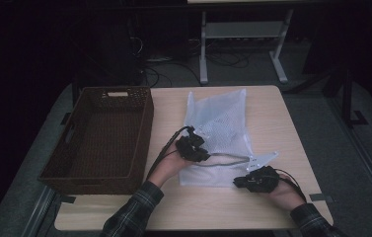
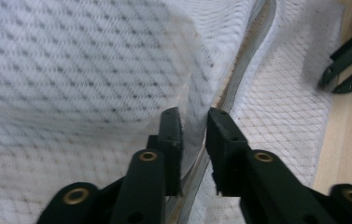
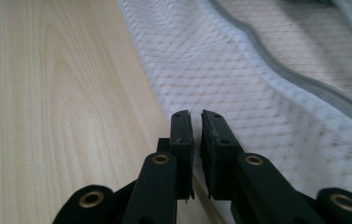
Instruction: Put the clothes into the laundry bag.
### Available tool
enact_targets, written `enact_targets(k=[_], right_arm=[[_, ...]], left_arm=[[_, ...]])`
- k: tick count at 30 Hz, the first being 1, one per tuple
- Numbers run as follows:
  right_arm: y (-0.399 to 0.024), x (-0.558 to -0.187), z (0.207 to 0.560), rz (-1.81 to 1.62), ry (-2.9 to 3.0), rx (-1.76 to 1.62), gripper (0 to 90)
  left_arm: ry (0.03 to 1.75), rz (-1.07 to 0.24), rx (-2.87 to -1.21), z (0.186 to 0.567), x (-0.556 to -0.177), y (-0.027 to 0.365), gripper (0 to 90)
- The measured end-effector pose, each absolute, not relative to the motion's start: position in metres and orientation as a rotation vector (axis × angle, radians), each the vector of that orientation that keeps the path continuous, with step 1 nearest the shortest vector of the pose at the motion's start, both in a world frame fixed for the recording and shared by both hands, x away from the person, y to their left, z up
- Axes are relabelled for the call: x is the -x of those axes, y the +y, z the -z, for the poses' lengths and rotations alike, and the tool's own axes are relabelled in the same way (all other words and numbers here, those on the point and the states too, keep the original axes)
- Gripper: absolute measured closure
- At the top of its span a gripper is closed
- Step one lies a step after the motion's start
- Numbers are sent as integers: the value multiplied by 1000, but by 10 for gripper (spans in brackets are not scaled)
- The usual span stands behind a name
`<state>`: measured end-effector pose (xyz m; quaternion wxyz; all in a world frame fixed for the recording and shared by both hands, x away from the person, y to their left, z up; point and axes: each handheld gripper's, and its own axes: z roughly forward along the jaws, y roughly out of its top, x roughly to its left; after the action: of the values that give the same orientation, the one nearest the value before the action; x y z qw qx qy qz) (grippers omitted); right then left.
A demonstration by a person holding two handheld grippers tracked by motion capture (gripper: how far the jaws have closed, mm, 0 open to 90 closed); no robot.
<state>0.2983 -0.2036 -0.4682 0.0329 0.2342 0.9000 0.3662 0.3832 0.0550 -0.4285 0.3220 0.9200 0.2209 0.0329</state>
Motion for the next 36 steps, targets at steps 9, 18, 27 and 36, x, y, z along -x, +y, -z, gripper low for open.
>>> enact_targets(k=[9, 18, 27, 36], right_arm=[[-217, -299, 454, -1274, 2682, -736, 674], [-218, -319, 436, -1307, 2543, -735, 698], [-183, -362, 418, -1376, 2497, -751, 898], [-153, -384, 445, -1193, 2575, -761, 899]], left_arm=[[569, -68, -2374, 431, -368, 72, 549], [601, -98, -2346, 438, -344, 94, 476], [675, -116, -2263, 440, -317, 114, 380], [690, -103, -2240, 444, -291, 121, 294]])
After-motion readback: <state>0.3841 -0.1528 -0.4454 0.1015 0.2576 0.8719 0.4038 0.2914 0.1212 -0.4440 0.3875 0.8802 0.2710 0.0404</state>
